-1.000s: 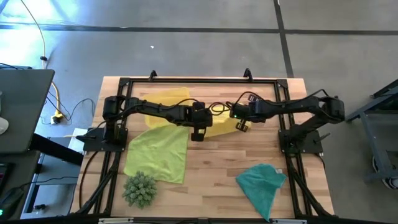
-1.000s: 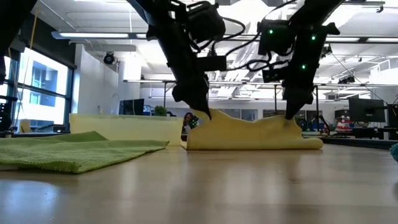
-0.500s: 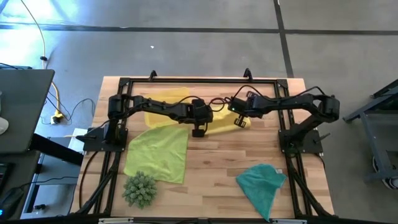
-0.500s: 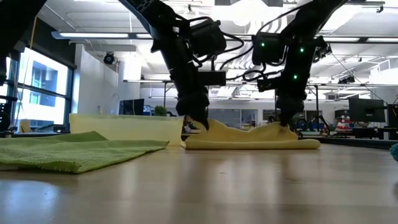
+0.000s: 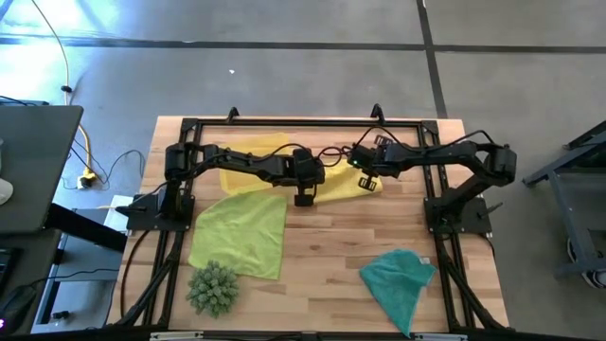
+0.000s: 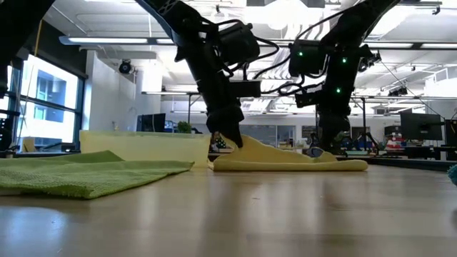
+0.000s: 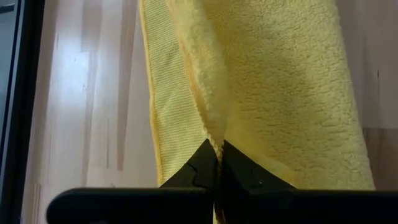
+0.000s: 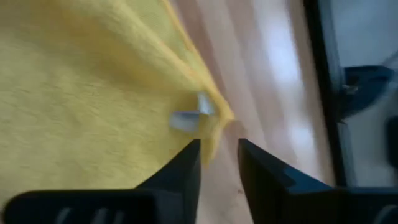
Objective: Roll microfiber towels into tight, uniform cylinder then place into a basket
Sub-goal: Roll the yellow microfiber towel
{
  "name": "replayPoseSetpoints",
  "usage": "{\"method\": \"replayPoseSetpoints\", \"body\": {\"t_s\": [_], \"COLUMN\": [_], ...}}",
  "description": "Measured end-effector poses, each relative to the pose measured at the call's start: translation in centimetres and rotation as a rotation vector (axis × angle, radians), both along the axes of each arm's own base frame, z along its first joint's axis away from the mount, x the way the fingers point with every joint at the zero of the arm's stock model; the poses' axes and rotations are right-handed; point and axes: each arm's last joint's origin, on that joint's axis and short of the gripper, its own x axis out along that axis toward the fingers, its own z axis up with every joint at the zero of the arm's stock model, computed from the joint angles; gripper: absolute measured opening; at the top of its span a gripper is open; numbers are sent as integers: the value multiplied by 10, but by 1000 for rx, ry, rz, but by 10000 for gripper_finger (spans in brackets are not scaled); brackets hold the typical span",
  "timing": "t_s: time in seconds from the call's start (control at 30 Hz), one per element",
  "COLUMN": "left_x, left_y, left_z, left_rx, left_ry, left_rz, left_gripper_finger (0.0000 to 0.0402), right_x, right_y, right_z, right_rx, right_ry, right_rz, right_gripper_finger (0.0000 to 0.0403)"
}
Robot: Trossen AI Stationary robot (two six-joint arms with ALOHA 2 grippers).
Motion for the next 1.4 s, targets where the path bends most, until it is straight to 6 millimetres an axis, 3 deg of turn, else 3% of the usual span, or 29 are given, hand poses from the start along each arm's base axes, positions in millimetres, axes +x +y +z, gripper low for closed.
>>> {"method": "replayPoseSetpoints", "body": {"t_s": [0.1,0.23,0.57,0.83,1.17,1.4], "left_x": [0,0,0,0,-1,1], "left_y": [0,0,0,1,-5,-14], "left_z": [0,0,0,1,4,13], "left_rx": [-2,-1,2,44,292,585], "left_ry": [-2,-2,-6,8,97,208], "left_rz": [4,5,6,28,104,168], "left_gripper_finger": [1,1,1,17,112,135], "right_x": [0,4,-13,-21,-21,-22], "right_y": [0,3,11,15,15,14], "right_z": [8,8,-34,-45,-45,-46], "right_rx": [-3,131,213,230,207,190], "right_ry": [-6,-117,-214,-219,-193,-147], "right_rz": [-31,-10,-47,-71,-25,23], "right_gripper_finger": [121,122,116,116,116,116]}}
